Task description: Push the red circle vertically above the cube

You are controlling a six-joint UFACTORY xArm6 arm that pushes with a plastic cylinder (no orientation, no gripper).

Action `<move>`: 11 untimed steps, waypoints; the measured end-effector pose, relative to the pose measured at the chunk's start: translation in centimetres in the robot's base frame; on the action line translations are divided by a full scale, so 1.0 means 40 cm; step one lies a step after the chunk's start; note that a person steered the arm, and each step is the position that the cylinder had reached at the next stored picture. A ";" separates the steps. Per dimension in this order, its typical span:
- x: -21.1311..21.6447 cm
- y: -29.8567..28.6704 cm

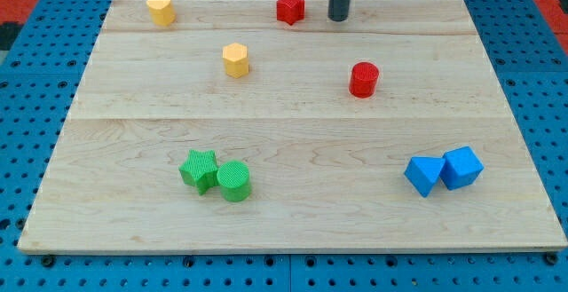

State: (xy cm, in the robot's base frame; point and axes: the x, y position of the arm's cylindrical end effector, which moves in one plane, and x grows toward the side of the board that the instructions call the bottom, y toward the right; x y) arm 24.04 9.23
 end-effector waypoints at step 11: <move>0.290 0.265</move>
